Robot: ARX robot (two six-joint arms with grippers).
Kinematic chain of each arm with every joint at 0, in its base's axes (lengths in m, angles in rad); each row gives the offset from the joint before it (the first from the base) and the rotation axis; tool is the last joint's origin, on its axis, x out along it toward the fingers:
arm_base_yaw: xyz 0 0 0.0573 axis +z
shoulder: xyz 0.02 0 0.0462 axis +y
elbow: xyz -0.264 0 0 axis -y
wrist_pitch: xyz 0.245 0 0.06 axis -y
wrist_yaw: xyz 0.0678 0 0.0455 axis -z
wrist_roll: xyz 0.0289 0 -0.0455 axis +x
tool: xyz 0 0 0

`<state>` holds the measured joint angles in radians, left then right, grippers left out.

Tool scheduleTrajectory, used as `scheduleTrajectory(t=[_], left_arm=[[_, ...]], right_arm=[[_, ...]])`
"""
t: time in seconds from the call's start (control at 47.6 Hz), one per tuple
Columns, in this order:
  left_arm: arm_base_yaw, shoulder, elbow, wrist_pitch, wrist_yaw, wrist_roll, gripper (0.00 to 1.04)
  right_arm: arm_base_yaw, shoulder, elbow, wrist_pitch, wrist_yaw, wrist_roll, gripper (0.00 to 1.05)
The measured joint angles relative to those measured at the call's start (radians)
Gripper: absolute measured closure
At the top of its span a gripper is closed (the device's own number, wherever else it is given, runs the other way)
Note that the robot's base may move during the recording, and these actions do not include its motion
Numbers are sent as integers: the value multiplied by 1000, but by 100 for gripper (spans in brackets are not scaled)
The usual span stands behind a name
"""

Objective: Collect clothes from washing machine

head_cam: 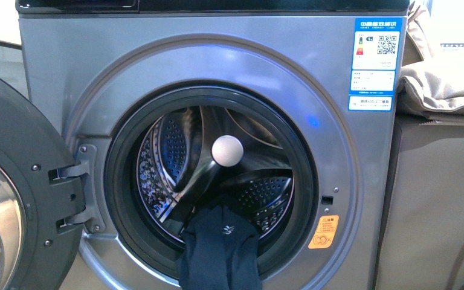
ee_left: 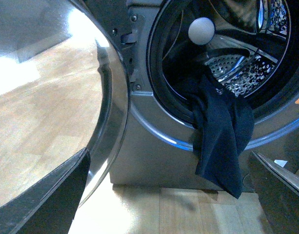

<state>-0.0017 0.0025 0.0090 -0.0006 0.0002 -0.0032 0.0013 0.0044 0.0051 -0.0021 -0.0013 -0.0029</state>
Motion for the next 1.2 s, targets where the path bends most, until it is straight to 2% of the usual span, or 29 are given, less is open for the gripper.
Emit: scheduleTrajectory(t=[0.693, 0.777, 0.862, 1.009, 1.198], left_arm=[[0, 0, 0, 0, 1, 0, 7], [53, 17, 0, 22, 204, -63, 7], [65, 34, 1, 32, 317, -100, 7], [69, 111, 15, 110, 348, -125, 7], [50, 263, 46, 261, 332, -129, 7]], right_arm=[[0, 0, 0, 0, 0, 0, 8], [0, 0, 0, 0, 0, 0, 8], [0, 0, 0, 0, 0, 0, 8], [0, 0, 0, 0, 2, 0, 8], [0, 0, 0, 0, 2, 0, 8]])
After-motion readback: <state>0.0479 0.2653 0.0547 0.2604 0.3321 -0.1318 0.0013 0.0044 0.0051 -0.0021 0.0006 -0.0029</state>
